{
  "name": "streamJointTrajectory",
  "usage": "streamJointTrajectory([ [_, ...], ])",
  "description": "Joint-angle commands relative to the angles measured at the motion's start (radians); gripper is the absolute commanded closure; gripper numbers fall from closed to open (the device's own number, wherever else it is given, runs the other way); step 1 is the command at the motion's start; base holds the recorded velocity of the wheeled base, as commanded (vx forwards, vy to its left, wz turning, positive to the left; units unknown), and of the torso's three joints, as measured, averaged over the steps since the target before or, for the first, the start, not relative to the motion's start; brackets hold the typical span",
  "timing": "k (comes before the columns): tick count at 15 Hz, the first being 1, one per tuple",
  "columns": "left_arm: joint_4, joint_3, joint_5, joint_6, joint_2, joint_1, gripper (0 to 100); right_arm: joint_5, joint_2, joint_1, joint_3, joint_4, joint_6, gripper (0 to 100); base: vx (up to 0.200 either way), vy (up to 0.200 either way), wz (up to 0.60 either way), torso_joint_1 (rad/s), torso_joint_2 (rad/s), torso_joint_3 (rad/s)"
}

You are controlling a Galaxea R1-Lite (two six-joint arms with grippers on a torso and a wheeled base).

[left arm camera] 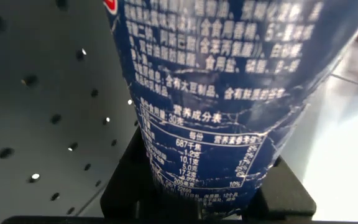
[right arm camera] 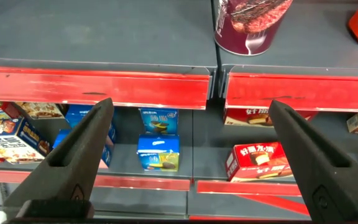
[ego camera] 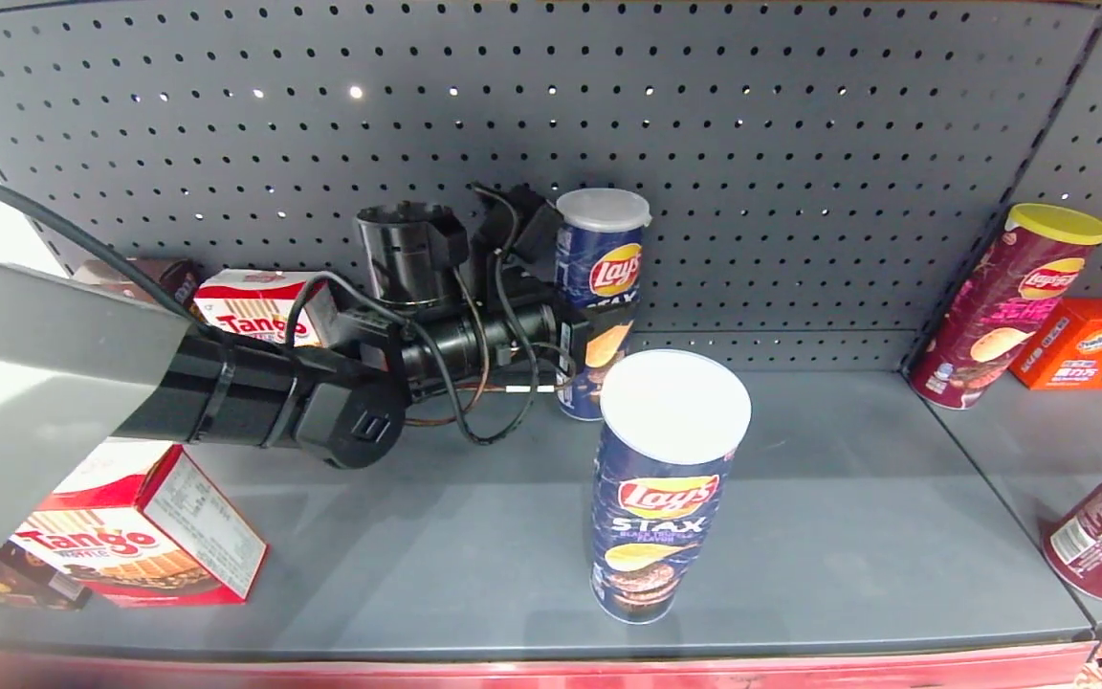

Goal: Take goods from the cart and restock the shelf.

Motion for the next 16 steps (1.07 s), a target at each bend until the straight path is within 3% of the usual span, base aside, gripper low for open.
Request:
streamJointTrajectory([
  [1, -0.002, -0.001, 0.0, 0.001, 0.014, 0.002, 100, 0.0, 0.003, 0.001, 0.0, 0.0, 0.001, 0, 0.0, 0.0, 0.0, 0.0, 0.0, 0.0],
  [9, -0.065, 0.036, 0.0, 0.007, 0.034, 0.002, 100, 0.0, 0.003, 0.001, 0.0, 0.0, -0.001, 0, 0.0, 0.0, 0.0, 0.0, 0.0, 0.0],
  [10, -0.086, 0.056, -0.001, 0.007, 0.034, 0.002, 0, 0.0, 0.003, 0.001, 0.001, 0.0, -0.001, 0, 0.0, 0.0, 0.0, 0.0, 0.0, 0.0],
  [16, -0.096, 0.103, 0.003, 0.001, -0.06, 0.025, 0, 0.0, 0.003, 0.001, 0.0, 0.0, -0.001, 0, 0.0, 0.0, 0.0, 0.0, 0.0, 0.0],
])
